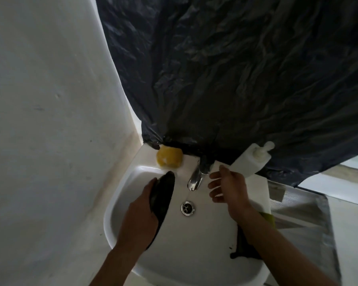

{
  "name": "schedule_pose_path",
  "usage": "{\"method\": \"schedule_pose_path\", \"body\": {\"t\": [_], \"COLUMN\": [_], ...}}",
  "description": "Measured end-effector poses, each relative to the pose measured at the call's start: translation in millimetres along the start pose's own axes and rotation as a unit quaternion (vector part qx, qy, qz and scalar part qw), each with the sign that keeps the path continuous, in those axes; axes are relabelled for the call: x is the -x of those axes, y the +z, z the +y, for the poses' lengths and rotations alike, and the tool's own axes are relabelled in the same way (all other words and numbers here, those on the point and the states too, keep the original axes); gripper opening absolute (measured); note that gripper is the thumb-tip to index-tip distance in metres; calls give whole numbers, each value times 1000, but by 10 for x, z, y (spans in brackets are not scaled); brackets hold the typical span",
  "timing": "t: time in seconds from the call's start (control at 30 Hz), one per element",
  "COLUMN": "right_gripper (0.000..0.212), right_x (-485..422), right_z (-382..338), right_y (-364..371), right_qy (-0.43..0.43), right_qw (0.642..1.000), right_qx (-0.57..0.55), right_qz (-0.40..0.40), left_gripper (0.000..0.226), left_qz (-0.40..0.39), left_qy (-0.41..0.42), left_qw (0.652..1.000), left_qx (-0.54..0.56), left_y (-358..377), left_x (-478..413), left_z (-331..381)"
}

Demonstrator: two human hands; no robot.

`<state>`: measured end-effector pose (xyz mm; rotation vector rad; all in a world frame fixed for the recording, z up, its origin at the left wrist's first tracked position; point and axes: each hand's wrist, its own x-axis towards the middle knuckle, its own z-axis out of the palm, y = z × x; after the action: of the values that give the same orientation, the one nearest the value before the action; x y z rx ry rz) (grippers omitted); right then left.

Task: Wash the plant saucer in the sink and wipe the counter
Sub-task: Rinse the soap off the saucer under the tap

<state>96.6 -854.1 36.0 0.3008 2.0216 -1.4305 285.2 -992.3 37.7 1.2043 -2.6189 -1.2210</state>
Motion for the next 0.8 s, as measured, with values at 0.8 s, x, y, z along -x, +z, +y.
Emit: {"method": "schedule_pose_path", "body": {"t": [0.8], "right_gripper": [30], "right_x": [107], "right_z": [-27], "right_y": [267], "right_qy": [-22], "right_qw": [989], "right_qx": [-81], "right_qz": [-118], "left_gripper": [93], "left_qz": [-11], "left_qy": [120], "left_qw": [936], "left_qx": [-330], "left_y": [132], "left_x": [3], "left_z": [-159]}}
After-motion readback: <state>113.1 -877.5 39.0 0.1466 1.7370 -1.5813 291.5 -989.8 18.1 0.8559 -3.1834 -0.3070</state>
